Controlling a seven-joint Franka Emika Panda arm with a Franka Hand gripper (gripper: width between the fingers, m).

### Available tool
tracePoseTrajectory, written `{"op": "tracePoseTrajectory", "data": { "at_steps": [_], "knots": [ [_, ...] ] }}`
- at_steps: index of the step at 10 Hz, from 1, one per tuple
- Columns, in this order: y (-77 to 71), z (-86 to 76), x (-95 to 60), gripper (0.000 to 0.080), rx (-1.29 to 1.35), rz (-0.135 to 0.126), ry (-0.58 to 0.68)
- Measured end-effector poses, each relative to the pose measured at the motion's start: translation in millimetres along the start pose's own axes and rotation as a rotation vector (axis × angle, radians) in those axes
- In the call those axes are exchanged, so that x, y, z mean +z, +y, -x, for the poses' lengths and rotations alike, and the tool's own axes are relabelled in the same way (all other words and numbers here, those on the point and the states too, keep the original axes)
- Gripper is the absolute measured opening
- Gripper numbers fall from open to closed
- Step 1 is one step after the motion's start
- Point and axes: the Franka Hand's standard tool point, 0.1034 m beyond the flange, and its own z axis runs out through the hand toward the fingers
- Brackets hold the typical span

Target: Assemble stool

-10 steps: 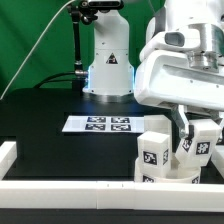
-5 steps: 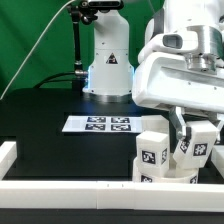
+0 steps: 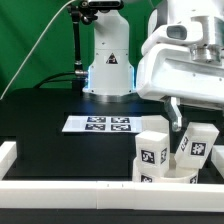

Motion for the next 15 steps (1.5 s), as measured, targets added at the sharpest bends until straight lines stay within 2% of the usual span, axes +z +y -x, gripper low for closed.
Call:
{"op": "tracePoseTrajectory", "data": {
  "at_steps": [1, 3, 8, 10, 12, 13, 15],
  "knots": [
    [0.9, -3.1, -6.6, 0.0648, 0.013, -0.018, -0.044],
    [13.0, -11.3, -17.6, 0.0649, 0.047, -0.043, -0.119],
    [14.6, -10.9, -16.6, 0.0649, 0.050, -0.043, -0.128],
    [14.1, -8.3, -17.5, 0.0649, 0.059, -0.056, -0.173],
    [-2.1, -0.6, -19.0, 0.0649, 0.079, -0.104, -0.357],
    [-7.6, 1.6, -19.4, 0.0649, 0.085, -0.118, -0.437],
    [-7.6, 3.4, -21.1, 0.0649, 0.083, -0.133, -0.564]
  ]
}}
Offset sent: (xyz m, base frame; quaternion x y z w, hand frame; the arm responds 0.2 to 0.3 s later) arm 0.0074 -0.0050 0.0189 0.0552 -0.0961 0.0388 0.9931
